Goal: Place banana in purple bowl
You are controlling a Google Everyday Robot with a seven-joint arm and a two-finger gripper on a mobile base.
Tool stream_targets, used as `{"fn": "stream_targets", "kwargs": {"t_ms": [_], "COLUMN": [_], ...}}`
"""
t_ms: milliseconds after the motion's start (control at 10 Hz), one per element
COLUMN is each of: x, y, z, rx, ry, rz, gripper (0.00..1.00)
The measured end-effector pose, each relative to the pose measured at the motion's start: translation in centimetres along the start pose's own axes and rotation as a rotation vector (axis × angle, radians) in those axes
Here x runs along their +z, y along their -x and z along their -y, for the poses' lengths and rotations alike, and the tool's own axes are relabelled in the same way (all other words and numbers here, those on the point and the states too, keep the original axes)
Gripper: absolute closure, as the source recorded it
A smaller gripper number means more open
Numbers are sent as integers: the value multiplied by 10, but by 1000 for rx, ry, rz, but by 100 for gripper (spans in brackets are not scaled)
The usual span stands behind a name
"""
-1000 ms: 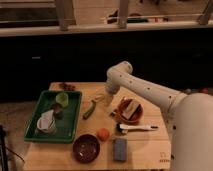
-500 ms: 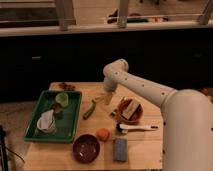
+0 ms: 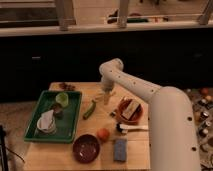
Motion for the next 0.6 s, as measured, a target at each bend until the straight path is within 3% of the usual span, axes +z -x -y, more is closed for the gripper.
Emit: {"fn": "stream_targets", "kwargs": {"t_ms": [600], "x": [26], "y": [-33], "z": [7], "rx": [75], "ry": [54], "rz": [-4], "gripper": [20]}}
